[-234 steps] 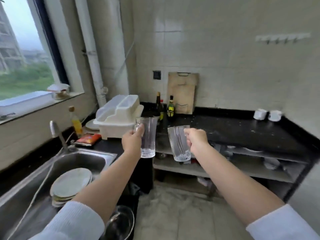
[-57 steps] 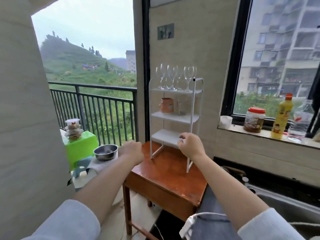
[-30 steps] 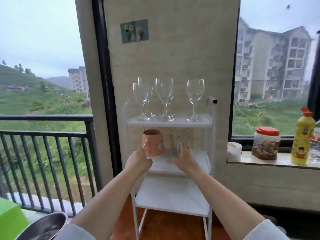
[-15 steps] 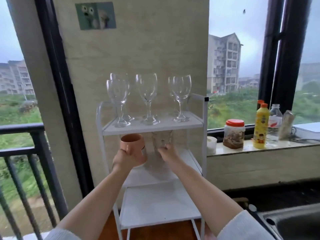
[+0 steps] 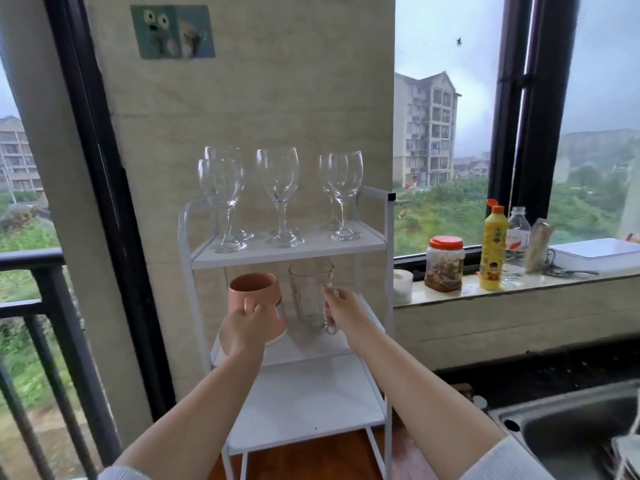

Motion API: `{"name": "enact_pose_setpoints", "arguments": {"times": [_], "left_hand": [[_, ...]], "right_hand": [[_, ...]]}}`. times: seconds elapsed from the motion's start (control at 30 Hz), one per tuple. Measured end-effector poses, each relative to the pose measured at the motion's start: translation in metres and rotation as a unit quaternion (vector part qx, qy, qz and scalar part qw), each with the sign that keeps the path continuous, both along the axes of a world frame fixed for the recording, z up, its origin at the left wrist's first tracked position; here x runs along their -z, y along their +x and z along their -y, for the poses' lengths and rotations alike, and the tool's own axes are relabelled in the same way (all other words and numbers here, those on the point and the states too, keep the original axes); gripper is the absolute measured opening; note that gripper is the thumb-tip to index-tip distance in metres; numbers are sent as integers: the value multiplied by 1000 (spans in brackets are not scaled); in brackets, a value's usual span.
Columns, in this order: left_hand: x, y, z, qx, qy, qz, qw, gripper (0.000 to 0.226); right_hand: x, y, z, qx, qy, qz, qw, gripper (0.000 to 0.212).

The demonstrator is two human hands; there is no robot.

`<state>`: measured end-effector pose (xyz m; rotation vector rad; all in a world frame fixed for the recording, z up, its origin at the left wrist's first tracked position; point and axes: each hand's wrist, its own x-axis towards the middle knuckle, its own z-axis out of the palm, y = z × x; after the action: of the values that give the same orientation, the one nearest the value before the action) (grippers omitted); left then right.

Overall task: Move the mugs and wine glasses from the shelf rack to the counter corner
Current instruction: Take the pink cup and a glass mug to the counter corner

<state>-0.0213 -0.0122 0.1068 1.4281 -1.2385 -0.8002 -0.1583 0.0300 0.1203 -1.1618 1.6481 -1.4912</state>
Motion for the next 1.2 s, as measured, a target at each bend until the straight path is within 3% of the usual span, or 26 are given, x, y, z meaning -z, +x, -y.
{"name": "enact_pose_setpoints", "arguments": {"times": [0.33, 0.6, 0.93, 1.07, 1.2], "left_hand": [[-5, -22, -80, -32, -44, -14, 998, 44], [7, -91, -219, 3, -68, 10, 998, 53], [25, -244, -384, 222, -49, -1, 974, 47], [32, -335, -446, 331, -9, -41, 943, 46], [45, -430, -512, 420, 11, -28, 907, 44]], "right_hand": [[6, -21, -99, 66, -76, 99, 990, 51], [25, -90, -252, 122, -54, 118, 984, 43], [40, -222, -446, 314, -61, 152, 935, 42], [50, -284, -529, 398, -95, 197, 891, 39], [53, -344, -614, 476, -137, 210, 843, 40]]}}
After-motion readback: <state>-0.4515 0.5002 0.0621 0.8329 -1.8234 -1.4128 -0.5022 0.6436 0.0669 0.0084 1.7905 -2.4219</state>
